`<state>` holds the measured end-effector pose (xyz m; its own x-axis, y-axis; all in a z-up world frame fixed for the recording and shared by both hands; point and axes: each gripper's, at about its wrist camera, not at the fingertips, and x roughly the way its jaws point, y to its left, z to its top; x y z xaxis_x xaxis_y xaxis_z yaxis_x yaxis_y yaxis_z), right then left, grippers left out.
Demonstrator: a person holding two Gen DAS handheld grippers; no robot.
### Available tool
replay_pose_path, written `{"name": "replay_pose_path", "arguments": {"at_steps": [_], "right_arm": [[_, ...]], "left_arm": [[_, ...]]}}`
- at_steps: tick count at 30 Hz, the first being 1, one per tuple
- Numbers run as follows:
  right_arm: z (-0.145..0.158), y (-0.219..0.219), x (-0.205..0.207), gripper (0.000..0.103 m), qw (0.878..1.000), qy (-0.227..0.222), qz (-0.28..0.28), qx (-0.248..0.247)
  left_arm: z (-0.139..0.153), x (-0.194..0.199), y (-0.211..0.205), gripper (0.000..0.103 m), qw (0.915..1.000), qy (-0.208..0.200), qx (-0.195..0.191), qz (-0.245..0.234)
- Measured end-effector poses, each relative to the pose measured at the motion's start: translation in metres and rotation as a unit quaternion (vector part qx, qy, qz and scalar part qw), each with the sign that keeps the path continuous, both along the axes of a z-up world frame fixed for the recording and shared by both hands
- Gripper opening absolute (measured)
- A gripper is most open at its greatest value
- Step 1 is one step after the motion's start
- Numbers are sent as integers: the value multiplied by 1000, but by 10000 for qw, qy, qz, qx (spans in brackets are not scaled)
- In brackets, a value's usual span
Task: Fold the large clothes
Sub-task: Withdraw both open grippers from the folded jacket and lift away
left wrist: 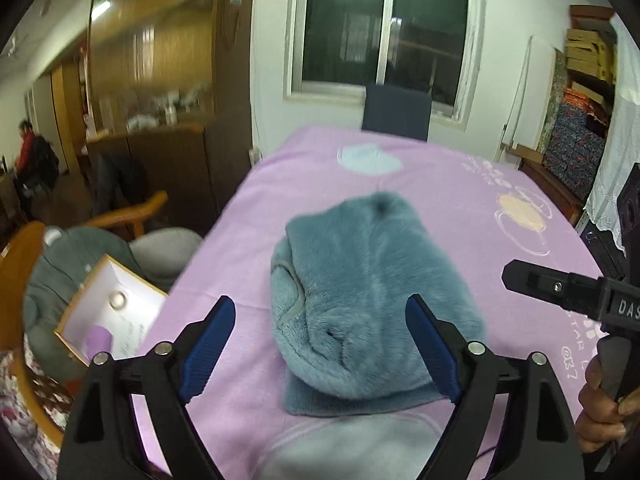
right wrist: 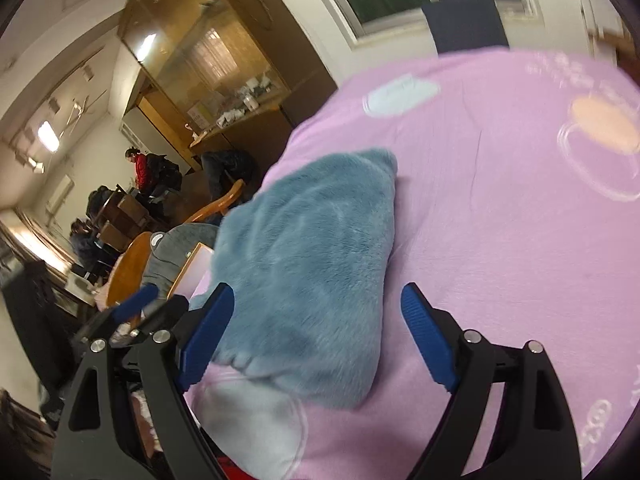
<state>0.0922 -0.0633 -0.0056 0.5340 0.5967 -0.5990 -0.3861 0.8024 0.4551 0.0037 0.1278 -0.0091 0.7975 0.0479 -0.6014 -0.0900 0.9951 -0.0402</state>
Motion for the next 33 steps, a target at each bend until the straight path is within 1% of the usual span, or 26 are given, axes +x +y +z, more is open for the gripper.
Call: {"name": "replay_pose_path", "arguments": {"at_steps": [3, 5, 9, 11, 12, 14, 15, 18, 23, 25, 27, 29, 31, 33], "right_arm": [[21, -5, -25, 85, 9995, -306, -12, 63], [31, -11, -39, 85, 9988, -466, -22, 111], [49, -17, -63, 86, 9974, -704, -56, 156], [58, -19, -74, 86, 9965, -822, -78, 154], [64, -21, -81, 87, 9958, -898, -104, 136], [75, -22, -92, 93, 9943, -1055, -155, 69], [80, -22, -98, 94, 9934, -1135, -183, 17], [95, -20, -107, 98, 9919, -1249, -213, -77], [120, -15, -110, 98, 9923, -1235, -97, 92], [128, -13, -109, 98, 9911, -1318, -142, 98], [126, -11, -108, 98, 9901, -1383, -241, 53], [116, -9, -104, 98, 9903, -1346, -338, -19], [99, -5, -97, 98, 9910, -1248, -458, -153], [75, 1, -89, 98, 9912, -1090, -623, -420]], "left_arm": [[17, -21, -10, 89, 9995, -239, 188, 34], [25, -34, -13, 92, 9990, -370, 266, 34], [38, -51, -17, 93, 9979, -518, 386, 77], [46, -61, -18, 98, 9970, -609, 456, 163], [51, -66, -17, 100, 9962, -687, 479, 226], [59, -74, -16, 99, 9947, -816, 525, 343], [63, -78, -16, 99, 9938, -871, 556, 405], [72, -86, -18, 99, 9921, -938, 648, 522], [88, -92, -19, 100, 9871, -1094, 839, 813], [92, -89, -18, 100, 9852, -1129, 882, 938], [87, -83, -16, 100, 9849, -1041, 924, 1026], [76, -73, -16, 100, 9864, -801, 974, 1054], [60, -62, -16, 100, 9890, -535, 962, 984], [43, -54, -14, 100, 9907, -303, 900, 974]]}}
